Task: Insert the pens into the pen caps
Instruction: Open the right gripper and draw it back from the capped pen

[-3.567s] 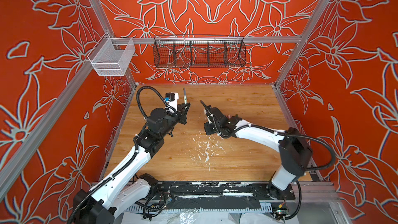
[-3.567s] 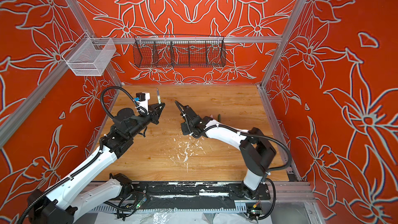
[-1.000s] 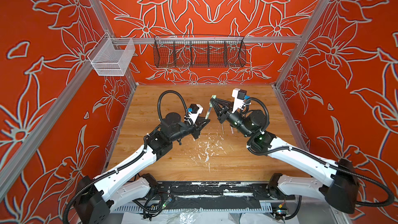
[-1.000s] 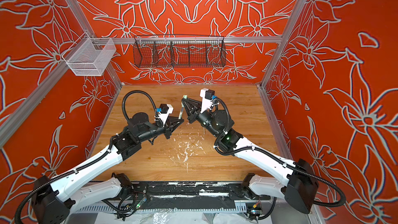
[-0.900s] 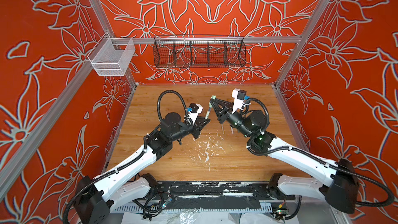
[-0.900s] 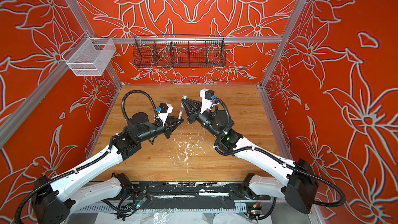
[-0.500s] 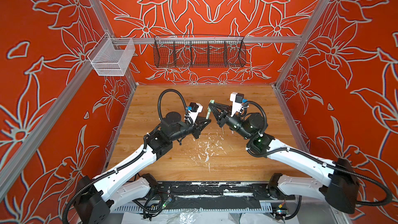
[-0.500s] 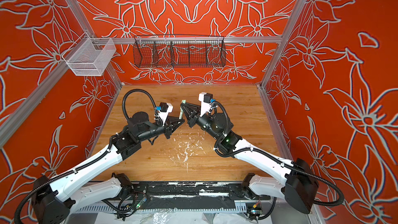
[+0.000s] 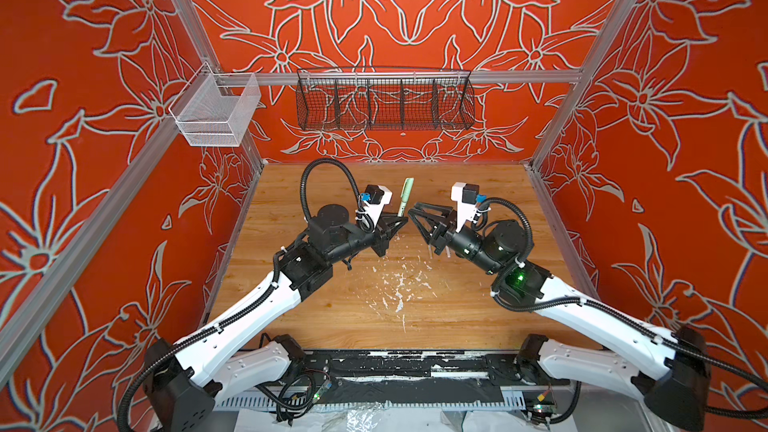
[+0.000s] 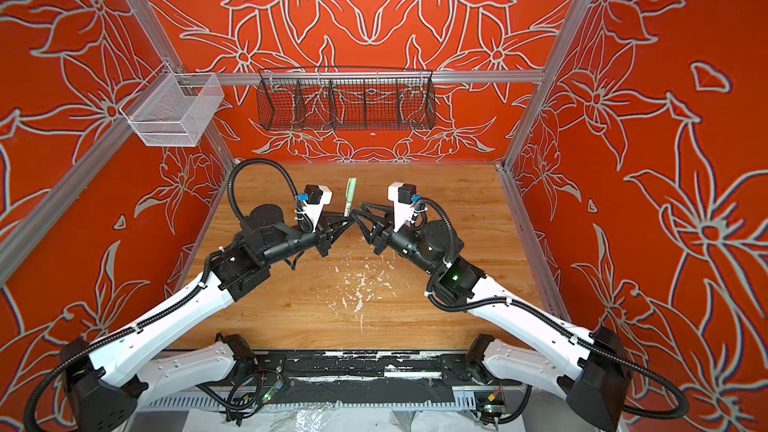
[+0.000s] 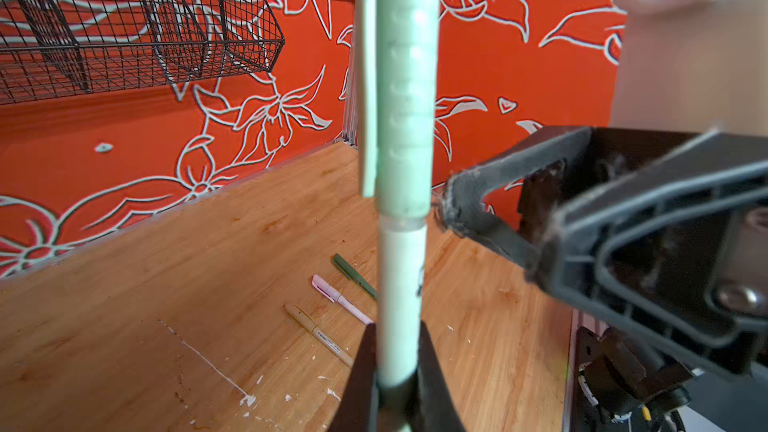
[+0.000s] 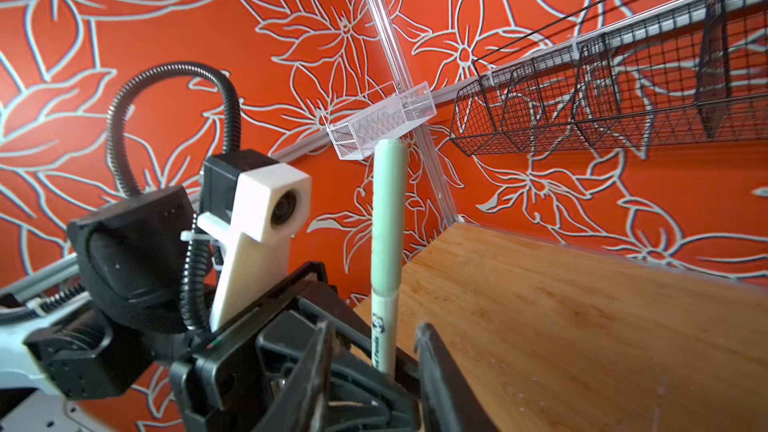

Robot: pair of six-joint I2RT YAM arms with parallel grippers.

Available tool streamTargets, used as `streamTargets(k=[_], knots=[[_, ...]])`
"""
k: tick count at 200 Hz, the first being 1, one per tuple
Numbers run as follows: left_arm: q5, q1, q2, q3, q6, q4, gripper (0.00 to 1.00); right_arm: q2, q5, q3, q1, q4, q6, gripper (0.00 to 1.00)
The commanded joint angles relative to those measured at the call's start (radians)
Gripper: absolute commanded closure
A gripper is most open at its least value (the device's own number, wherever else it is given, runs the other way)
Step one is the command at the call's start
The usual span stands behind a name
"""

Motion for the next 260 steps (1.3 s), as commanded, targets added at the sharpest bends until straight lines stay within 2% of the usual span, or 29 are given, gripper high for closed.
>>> streamTargets(k=[1, 38, 56, 72, 80, 98, 108, 145, 174, 233, 260], knots=[[-0.022, 0.001, 0.018, -0.006, 0.041, 0.084, 1.0, -0.034, 0.011, 0.039, 0.006, -0.089, -0.057, 0.59], [-0.072, 0.001, 0.014, -0.063, 0.053, 0.2, 1.0, -0.051, 0.022, 0.061, 0.006, -0.191, -0.087, 0.52], [-0.103, 0.001, 0.013, -0.095, 0.08, 0.238, 1.0, -0.063, 0.057, 0.055, 0.008, -0.248, -0.121, 0.41], [-0.118, 0.001, 0.005, -0.122, 0.101, 0.257, 1.0, -0.073, 0.111, 0.036, 0.007, -0.291, -0.12, 0.37], [-0.124, 0.001, -0.004, -0.136, 0.104, 0.27, 1.0, -0.08, 0.121, 0.023, 0.006, -0.302, -0.124, 0.37], [-0.139, 0.001, -0.019, -0.165, 0.113, 0.292, 1.0, -0.115, 0.138, -0.019, 0.007, -0.302, -0.121, 0.5], [-0.143, 0.001, -0.028, -0.176, 0.119, 0.292, 1.0, -0.131, 0.16, -0.015, 0.006, -0.339, -0.099, 0.53], [-0.162, 0.001, -0.038, -0.223, 0.132, 0.308, 1.0, -0.135, 0.245, 0.063, 0.003, -0.488, -0.153, 0.52], [-0.159, 0.001, -0.035, -0.249, 0.118, 0.326, 1.0, -0.106, 0.273, 0.101, 0.003, -0.499, -0.169, 0.52], [-0.166, -0.001, -0.036, -0.249, 0.117, 0.317, 1.0, 0.014, 0.268, 0.283, -0.016, -0.584, -0.225, 0.53], [-0.18, -0.001, -0.03, -0.249, 0.123, 0.311, 1.0, 0.07, 0.199, 0.393, -0.06, -0.65, -0.208, 0.54]])
